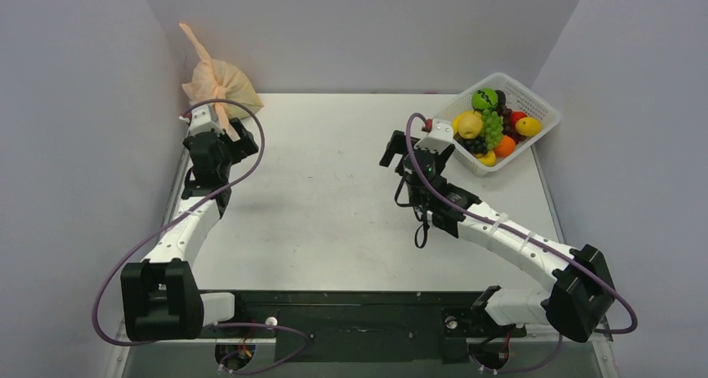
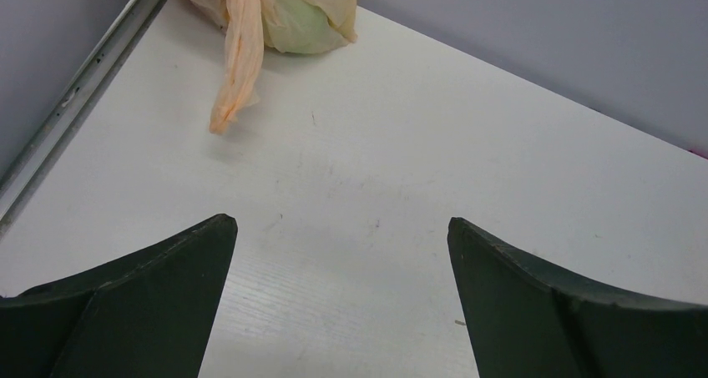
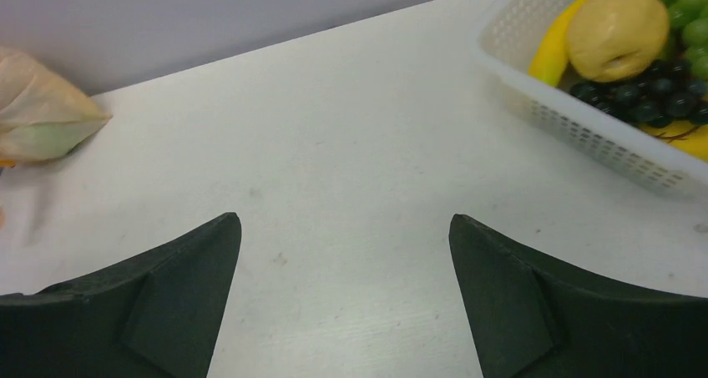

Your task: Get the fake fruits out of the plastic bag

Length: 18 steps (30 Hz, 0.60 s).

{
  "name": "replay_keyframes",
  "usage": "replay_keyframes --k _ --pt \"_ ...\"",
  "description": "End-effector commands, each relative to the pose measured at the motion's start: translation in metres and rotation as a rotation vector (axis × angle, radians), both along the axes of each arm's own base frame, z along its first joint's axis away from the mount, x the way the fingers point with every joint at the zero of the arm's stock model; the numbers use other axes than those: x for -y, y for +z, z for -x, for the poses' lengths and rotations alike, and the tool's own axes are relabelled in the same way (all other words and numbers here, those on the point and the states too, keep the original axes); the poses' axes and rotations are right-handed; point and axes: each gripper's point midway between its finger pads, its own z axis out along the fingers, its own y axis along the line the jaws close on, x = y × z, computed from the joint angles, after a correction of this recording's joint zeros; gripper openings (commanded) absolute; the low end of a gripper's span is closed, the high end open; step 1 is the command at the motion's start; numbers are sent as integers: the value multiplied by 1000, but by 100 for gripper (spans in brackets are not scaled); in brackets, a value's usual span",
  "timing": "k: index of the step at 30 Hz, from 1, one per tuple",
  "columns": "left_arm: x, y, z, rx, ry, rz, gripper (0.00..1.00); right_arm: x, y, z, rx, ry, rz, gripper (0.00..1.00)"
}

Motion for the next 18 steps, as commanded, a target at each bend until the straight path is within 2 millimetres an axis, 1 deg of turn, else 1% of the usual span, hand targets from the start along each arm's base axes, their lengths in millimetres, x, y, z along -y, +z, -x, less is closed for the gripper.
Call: replay_keyframes --k 1,2,3,4,5,6,7,8,9,10,11,12,13,15,16,17,18 --pt "-2 -3 -12 15 26 43 98 -44 21 24 19 104 -97 91" --pt "-5 -5 -14 15 33 56 98 -50 21 27 19 127 -96 91" --pt "-3 -8 -18 9 29 93 99 -58 24 31 22 160 -92 91" --pt "-8 -7 -21 21 38 112 99 -65 23 33 15 191 -92 91" --pt "-5 -8 -24 28 21 154 100 -74 25 35 9 233 -100 91" --pt "-10 0 -28 72 24 169 100 -78 23 36 1 248 -102 91" --pt "-10 -3 -28 80 24 189 100 -84 23 38 -10 275 -116 91" --pt "-12 4 -31 128 26 189 100 -87 22 39 -15 287 -124 91" --pt "-15 3 -33 141 38 189 100 -90 22 41 -21 300 -137 91" --pt "-17 10 -36 171 44 187 100 -91 22 41 -22 301 -144 91" --pt "-21 5 -41 161 61 185 100 -92 22 42 -25 307 -153 91" --pt "-24 8 -45 166 71 183 100 -92 22 42 -25 309 -156 91" --pt "-28 0 -50 147 86 179 100 -93 23 43 -26 312 -162 91" --pt "-35 -6 -60 137 104 168 100 -92 25 44 -22 313 -171 91" --pt "-40 -9 -67 136 115 156 96 -91 26 45 -21 313 -173 91" --pt "-44 -11 -71 138 122 150 95 -91 26 45 -20 315 -174 91" --pt "-47 -19 -78 121 129 141 93 -92 26 45 -20 317 -174 91"
